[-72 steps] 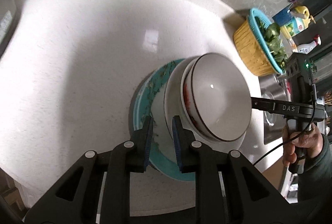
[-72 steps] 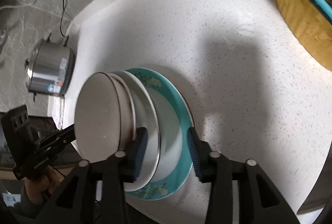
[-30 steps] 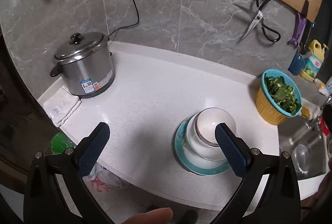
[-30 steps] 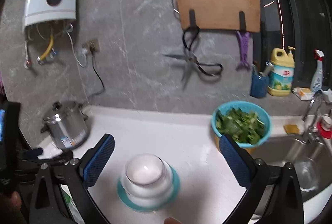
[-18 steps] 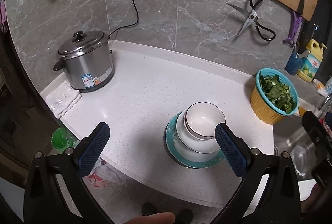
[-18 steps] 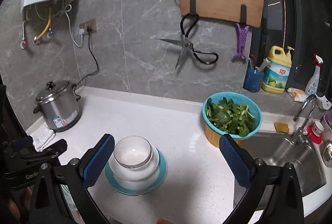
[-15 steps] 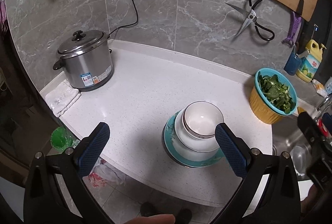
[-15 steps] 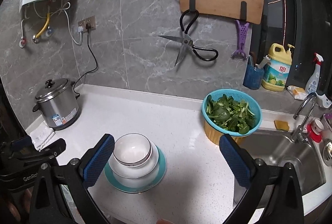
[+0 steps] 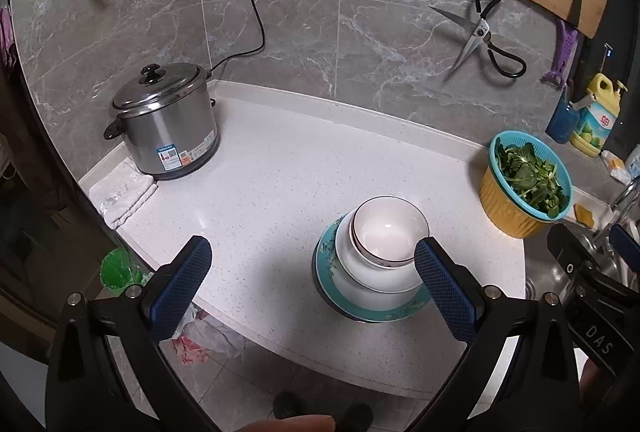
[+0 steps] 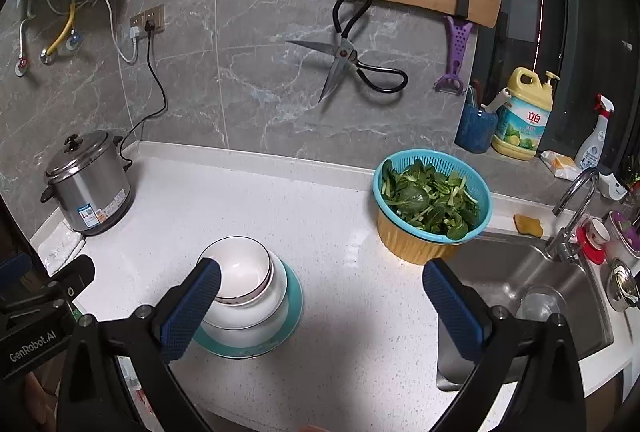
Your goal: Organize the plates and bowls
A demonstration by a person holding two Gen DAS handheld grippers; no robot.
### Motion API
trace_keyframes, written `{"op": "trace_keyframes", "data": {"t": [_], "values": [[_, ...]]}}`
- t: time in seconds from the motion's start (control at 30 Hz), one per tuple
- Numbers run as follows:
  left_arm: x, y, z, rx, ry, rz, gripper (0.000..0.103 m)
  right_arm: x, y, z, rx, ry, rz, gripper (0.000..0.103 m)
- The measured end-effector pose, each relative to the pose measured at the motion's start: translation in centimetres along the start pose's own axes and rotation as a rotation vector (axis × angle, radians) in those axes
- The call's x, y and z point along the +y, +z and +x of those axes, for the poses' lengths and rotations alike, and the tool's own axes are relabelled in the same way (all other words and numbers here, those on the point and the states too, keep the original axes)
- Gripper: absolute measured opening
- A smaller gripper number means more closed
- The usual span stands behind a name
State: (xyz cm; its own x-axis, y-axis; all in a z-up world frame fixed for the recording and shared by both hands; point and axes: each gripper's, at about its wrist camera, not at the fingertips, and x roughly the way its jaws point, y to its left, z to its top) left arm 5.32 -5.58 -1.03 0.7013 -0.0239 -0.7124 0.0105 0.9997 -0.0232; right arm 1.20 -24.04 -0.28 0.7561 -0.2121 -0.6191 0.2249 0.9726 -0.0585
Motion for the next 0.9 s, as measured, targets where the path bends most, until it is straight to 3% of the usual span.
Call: {"op": "trace_keyframes", "data": {"t": [0.9], "values": [[0.5,1.5,2.2,0.018,-0.018,0.029,0.103,0.1,0.1,1.4,0.055,-0.003,0.006,0.103]]}}
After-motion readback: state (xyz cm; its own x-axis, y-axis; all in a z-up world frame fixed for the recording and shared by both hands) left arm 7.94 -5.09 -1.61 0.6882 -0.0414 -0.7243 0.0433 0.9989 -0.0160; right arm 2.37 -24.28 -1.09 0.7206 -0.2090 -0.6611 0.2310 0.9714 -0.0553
